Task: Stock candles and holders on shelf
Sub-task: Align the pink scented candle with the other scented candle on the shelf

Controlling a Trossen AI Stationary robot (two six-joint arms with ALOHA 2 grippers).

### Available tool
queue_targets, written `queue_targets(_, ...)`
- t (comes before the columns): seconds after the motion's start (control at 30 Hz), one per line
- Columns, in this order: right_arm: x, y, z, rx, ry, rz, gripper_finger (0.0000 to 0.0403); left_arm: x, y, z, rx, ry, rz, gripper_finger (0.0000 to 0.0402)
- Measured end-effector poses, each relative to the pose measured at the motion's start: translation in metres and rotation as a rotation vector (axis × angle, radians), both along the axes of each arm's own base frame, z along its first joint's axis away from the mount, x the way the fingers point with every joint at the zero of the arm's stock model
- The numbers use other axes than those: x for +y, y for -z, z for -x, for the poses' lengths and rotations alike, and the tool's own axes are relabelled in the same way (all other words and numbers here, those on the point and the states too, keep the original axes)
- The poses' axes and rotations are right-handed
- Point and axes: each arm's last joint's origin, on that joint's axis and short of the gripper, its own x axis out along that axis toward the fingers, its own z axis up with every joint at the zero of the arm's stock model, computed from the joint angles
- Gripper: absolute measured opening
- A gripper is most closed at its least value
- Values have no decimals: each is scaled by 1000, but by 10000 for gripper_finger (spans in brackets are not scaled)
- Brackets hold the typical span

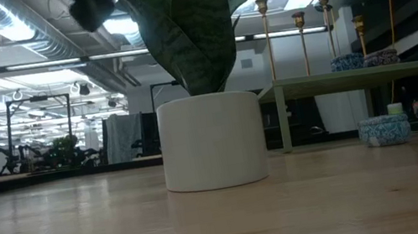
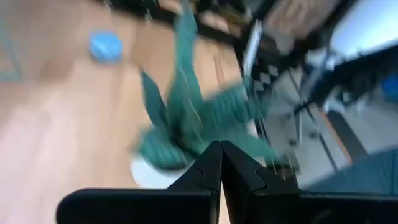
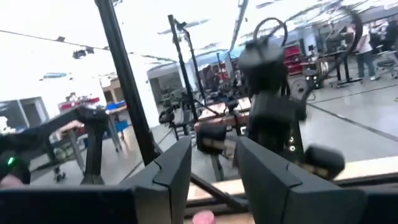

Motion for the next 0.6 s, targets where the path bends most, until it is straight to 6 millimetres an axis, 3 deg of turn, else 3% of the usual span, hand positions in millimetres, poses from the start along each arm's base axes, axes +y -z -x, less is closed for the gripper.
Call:
queue_targets(0.37,68,-35,-54,-60,-131,-25,134,-37,27,13,281,178,-33,7)
queue_targets(0.6,77,-55,-60,-2,-196,-84,134,-63,30,26,357,267,-2,54)
